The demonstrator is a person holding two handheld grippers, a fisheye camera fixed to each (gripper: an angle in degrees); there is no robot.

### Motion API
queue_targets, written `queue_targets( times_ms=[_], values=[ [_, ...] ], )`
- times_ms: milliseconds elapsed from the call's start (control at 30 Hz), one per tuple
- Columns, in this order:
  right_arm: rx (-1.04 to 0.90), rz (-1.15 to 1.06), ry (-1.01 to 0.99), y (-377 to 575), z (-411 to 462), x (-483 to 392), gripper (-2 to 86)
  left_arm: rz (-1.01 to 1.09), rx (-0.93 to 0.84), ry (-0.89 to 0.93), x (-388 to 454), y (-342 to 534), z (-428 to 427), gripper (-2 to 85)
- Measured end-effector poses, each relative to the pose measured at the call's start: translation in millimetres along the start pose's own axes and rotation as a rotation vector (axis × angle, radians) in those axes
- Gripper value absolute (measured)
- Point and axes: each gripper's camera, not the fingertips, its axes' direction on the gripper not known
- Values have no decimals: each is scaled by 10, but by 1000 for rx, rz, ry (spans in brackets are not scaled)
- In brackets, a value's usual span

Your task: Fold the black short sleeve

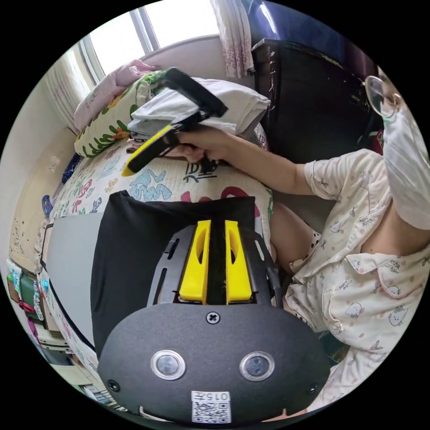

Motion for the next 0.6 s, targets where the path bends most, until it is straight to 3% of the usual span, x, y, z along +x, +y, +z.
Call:
queue_targets(
  times_ms=[167,333,600],
  values=[
    [143,-84,-23,1381,-553,-657,100,-204,77,-129,-769,61,-153,61],
    [82,18,104,2182,-388,-743,95,-423,64,-154,-1618,14,690,73],
    [99,59,97,2698,44,-502,71,-542,33,-143,-1654,-211,1952,113]
  ],
)
